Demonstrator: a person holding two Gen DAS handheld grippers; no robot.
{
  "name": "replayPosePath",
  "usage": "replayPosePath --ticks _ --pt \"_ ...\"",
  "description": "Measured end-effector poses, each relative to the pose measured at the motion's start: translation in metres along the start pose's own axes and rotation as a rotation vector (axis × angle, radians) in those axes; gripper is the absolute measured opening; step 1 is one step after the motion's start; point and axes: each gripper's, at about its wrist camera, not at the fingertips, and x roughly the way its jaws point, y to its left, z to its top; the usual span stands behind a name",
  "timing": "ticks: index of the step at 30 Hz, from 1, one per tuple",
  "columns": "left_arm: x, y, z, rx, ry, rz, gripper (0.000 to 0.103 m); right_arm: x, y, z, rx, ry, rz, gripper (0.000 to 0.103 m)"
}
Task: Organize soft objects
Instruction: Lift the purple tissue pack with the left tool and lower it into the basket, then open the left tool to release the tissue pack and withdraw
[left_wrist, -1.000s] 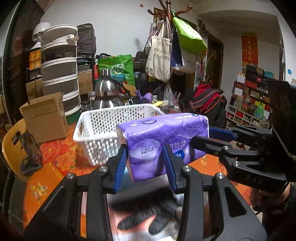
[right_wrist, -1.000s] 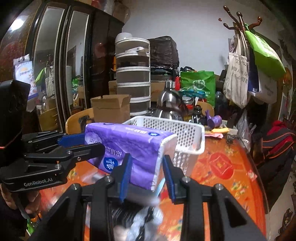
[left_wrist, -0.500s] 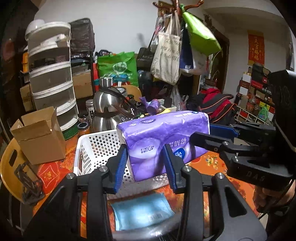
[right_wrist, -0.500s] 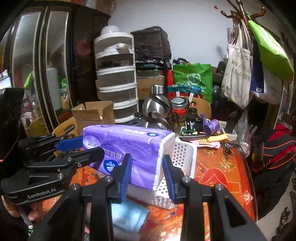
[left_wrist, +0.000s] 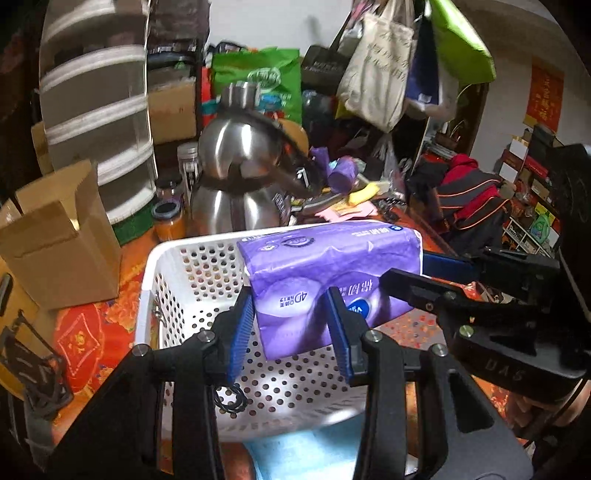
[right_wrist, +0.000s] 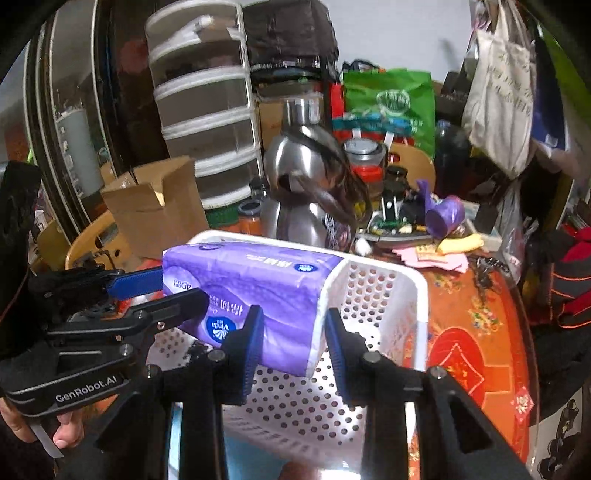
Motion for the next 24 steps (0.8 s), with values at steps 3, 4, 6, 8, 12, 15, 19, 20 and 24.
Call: replayPosePath --ticks 3,4,6,8,12,15,19,20,24 --pt "0.028 0.012 -0.002 -0.023 0.04 -0.001 0.036 0.024 -0.004 0.0 0.007 0.051 0.006 0.033" --pt "0.035 0.015 -0.002 -0.028 0.052 0.0 0.036 0.032 -0.005 -0.001 0.01 0.066 0.007 0.033" --pt "0.054 0.022 -0.002 -0.043 0.085 0.006 0.036 0.045 -0.006 -0.003 0.01 0.097 0.003 0.033" --pt "0.065 0.025 -0.006 -0.055 0.113 0.01 0.036 0.057 -0.009 -0.007 0.028 0.135 0.008 0.033" --pt "0.081 0.023 -0.015 -0.042 0.149 0.029 0.036 0.067 -0.011 -0.011 0.04 0.169 0.004 0.033" --pt "0.09 0.026 -0.018 -0.056 0.173 0.021 0.036 0.072 -0.015 -0.014 0.048 0.193 0.012 0.033" --pt "0.087 0.024 -0.022 -0.048 0.18 0.03 0.049 0.06 -0.02 -0.015 0.061 0.18 -0.003 0.043" --pt "0.083 0.025 -0.021 -0.052 0.172 0.038 0.053 0.054 -0.02 -0.015 0.065 0.168 -0.002 0.052" --pt "0.06 0.025 -0.019 -0.052 0.138 0.06 0.066 0.024 -0.015 -0.018 0.043 0.129 -0.027 0.069"
